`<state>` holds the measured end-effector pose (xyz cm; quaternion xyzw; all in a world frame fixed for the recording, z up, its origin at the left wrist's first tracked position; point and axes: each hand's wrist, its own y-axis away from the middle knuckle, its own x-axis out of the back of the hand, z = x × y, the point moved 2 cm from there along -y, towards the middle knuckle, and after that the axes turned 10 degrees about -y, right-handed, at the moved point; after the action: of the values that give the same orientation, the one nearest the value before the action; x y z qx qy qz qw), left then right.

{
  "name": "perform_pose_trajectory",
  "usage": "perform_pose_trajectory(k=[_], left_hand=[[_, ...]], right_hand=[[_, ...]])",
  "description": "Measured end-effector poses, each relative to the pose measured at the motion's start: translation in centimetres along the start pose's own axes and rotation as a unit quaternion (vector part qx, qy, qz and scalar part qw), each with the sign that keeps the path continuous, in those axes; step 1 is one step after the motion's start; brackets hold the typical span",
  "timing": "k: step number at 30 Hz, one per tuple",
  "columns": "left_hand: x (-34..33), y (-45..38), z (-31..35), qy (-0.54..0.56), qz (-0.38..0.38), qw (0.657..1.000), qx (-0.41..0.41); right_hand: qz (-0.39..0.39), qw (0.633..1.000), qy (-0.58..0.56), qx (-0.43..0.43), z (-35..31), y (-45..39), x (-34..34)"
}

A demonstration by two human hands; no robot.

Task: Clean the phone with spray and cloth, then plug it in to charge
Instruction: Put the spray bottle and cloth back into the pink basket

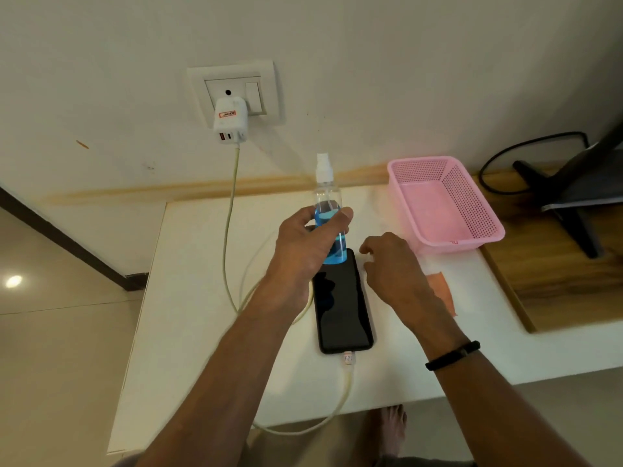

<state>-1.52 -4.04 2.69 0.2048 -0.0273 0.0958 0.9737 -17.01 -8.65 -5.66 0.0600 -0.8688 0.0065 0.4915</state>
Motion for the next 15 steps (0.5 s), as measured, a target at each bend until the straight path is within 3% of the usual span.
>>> perform_pose_trajectory(k=[3,5,8,12,15], left_hand=[[-0.1,-0.2,-0.4,-0.015,-0.006,1.0,-0.011],[-0.2,-0.5,-0.8,-0.048,-0.005,0.999,-0.021],[-0.4,-0.8,-1.3,-0.096,-0.005,0.995,-0.017],[-0.9,-0.5,-1.4,-0.155,-0.028,0.987,-0.04],[-1.0,-0.2,-1.4,-0.207,-0.027,0.976,-0.063]], right_hand=[[0.081,0.987,-0.137,-0.007,-1.4,0.2,2.1],[0.131,0.951,-0.28,-0.02,-2.7,0.5,4.2],[0.118,0.848,-0.515,-0.048,-4.1,1.2,5.8],[0.089,0.698,-0.703,-0.101,-4.1,1.9,6.1],[0.086,0.643,-0.752,-0.116,-3.8,1.9,6.5]])
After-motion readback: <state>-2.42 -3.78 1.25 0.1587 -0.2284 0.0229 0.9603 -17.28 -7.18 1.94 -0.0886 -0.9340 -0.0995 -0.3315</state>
